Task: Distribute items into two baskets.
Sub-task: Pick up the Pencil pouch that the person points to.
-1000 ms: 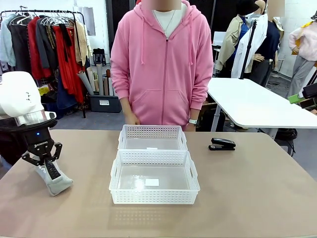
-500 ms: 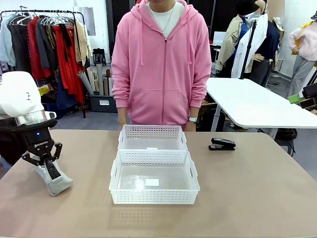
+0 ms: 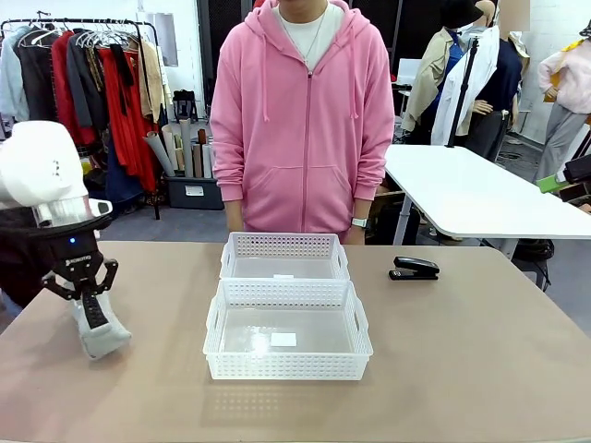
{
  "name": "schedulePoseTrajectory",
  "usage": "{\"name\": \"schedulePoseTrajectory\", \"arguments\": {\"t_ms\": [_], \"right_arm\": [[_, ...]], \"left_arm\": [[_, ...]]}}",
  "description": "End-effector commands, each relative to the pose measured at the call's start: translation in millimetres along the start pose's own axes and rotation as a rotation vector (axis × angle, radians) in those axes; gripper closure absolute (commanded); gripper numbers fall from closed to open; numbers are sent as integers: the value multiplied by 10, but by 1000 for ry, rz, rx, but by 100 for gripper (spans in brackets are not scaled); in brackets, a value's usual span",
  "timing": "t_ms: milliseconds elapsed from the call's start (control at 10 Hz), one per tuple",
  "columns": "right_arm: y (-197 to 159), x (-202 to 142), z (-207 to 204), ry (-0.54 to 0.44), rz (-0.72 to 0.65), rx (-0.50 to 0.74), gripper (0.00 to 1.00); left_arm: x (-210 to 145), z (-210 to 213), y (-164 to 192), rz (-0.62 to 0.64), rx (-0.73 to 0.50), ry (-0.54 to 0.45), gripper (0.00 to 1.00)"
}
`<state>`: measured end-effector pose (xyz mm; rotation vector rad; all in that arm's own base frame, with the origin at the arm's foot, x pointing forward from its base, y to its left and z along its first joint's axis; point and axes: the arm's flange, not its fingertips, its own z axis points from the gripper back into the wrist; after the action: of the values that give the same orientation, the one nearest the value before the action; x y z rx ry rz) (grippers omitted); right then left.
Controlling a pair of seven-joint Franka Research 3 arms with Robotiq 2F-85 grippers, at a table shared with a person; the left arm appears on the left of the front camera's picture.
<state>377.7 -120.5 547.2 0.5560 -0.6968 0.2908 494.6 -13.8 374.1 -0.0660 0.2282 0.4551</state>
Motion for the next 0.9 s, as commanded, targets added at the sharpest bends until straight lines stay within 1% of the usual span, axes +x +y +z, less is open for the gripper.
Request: {"name": "schedulePoseTrajectory", "arguments": {"t_ms": [0, 100, 200, 400, 500, 600, 800], "right_arm": [[6, 11, 3, -3, 4, 4, 0], [6, 11, 3, -3, 4, 4, 0], [6, 11, 3, -3, 4, 4, 0], [6, 11, 3, -3, 4, 4, 0], [6, 11, 3, -3, 4, 4, 0], [6, 11, 3, -3, 4, 4, 0], [6, 11, 3, -3, 4, 4, 0]], "left_arm": [[-180, 491, -29, -222, 67, -1, 100], [-281, 721, -72, -347, 115, -9, 100], [-416, 989, -113, -448, 188, -26, 100], [-751, 1462, -98, -667, 274, -76, 100], [-865, 1664, -80, -748, 260, -70, 100], [-972, 1810, -54, -862, 261, -70, 100], [-1161, 1936, -50, -1001, 241, -109, 100]]}}
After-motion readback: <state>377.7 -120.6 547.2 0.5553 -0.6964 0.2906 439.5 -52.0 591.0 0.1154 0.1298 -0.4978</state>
